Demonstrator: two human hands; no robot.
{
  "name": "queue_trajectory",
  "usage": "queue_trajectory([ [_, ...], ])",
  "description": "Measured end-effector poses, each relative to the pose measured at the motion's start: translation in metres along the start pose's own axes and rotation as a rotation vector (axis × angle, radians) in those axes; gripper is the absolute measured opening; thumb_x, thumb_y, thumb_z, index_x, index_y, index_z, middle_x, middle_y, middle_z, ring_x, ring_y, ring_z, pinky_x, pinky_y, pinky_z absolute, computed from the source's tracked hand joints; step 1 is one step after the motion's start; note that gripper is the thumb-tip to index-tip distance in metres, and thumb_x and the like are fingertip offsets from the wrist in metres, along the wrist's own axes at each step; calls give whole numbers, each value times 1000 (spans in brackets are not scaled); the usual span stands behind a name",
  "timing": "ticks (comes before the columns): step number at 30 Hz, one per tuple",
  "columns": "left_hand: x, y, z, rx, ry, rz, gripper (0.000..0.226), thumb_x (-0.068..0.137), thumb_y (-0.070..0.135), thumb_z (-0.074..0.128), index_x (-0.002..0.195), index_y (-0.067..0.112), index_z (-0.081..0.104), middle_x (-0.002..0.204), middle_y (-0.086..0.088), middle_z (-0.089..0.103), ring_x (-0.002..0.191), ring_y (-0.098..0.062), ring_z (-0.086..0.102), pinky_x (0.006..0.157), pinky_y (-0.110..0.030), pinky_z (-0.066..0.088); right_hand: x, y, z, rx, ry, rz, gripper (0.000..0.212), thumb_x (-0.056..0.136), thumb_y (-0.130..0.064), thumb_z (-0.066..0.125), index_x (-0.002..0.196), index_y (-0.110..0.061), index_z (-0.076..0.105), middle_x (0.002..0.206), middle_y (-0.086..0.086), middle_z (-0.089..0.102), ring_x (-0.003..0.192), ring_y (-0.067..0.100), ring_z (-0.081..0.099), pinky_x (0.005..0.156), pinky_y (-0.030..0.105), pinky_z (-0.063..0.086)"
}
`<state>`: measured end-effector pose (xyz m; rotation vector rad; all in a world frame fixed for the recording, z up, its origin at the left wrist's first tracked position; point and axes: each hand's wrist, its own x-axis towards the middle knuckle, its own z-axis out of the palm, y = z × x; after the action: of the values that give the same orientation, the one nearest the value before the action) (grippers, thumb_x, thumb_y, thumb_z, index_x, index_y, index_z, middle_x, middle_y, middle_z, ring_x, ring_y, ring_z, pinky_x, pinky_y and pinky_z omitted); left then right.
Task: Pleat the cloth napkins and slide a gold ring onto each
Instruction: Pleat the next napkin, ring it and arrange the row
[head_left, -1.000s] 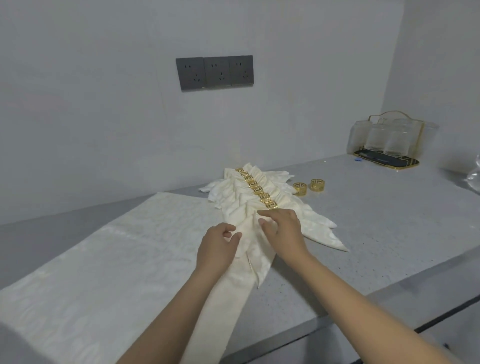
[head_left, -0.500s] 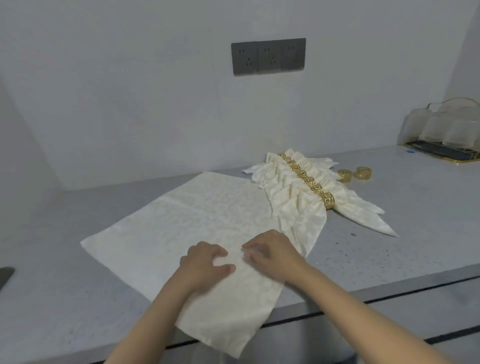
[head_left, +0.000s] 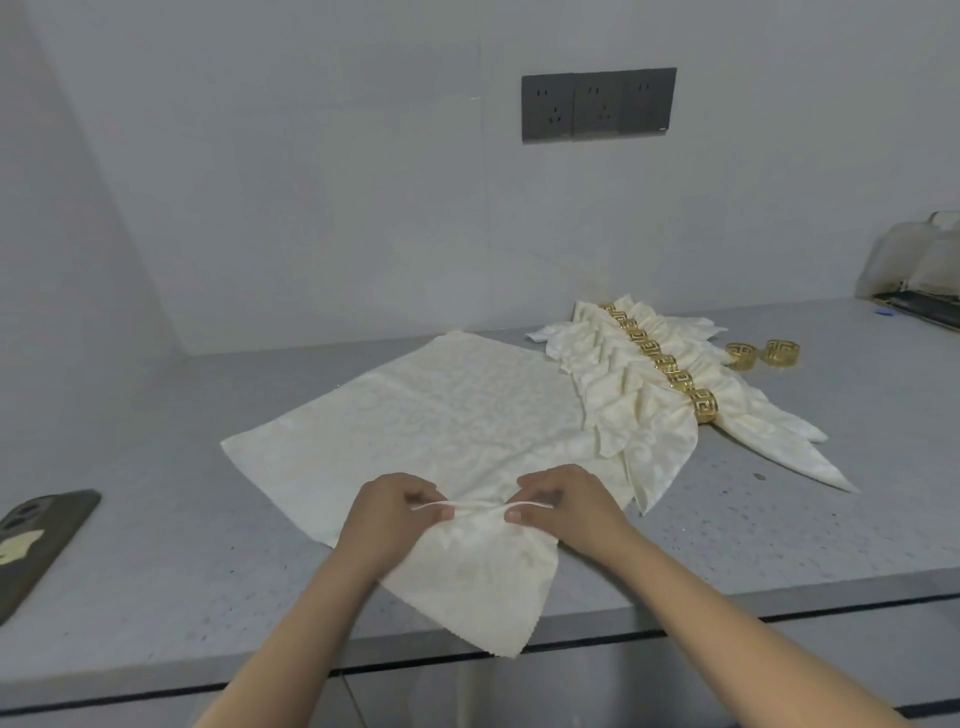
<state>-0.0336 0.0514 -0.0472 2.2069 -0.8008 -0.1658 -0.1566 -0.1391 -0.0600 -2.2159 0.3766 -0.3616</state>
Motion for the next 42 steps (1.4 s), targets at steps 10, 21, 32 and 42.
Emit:
queue_trajectory([
  [10, -6, 5, 4, 113, -325, 146, 27, 64, 46, 82, 82, 37, 65, 109, 20, 50, 113, -1, 43, 95, -19, 34, -3, -8, -9, -100, -133, -9, 14, 66, -35, 83, 66, -32, 70, 107, -17, 64, 104, -1, 55, 93, 22, 39],
  [21, 0, 17, -2, 85, -334, 107, 7, 76, 33, 78, 71, 31, 74, 103, 17, 57, 94, 8, 56, 76, -2, 37, -3, -8, -8, -181, -176, -71, 12, 75, -37, 76, 72, -26, 73, 93, -18, 65, 96, 4, 57, 94, 29, 43],
  [32, 14, 32, -4, 99, -136, 226, 18, 89, 31, 64, 75, 22, 70, 77, 9, 68, 74, -2, 60, 65, -18, 42, -2, -19, -17, -80, 83, -66, 22, 90, -45, 57, 84, -27, 66, 81, -16, 66, 77, -1, 59, 70, 18, 43],
  [42, 36, 35, -3, 168, -22, 336, 19, 94, 27, 55, 81, 20, 67, 76, 10, 66, 74, -9, 59, 71, -29, 45, 14, 23, -42, -491, -46, 70, 55, 101, -46, 11, 144, -24, 36, 146, -4, 42, 141, 18, 25, 116, 37, 13],
])
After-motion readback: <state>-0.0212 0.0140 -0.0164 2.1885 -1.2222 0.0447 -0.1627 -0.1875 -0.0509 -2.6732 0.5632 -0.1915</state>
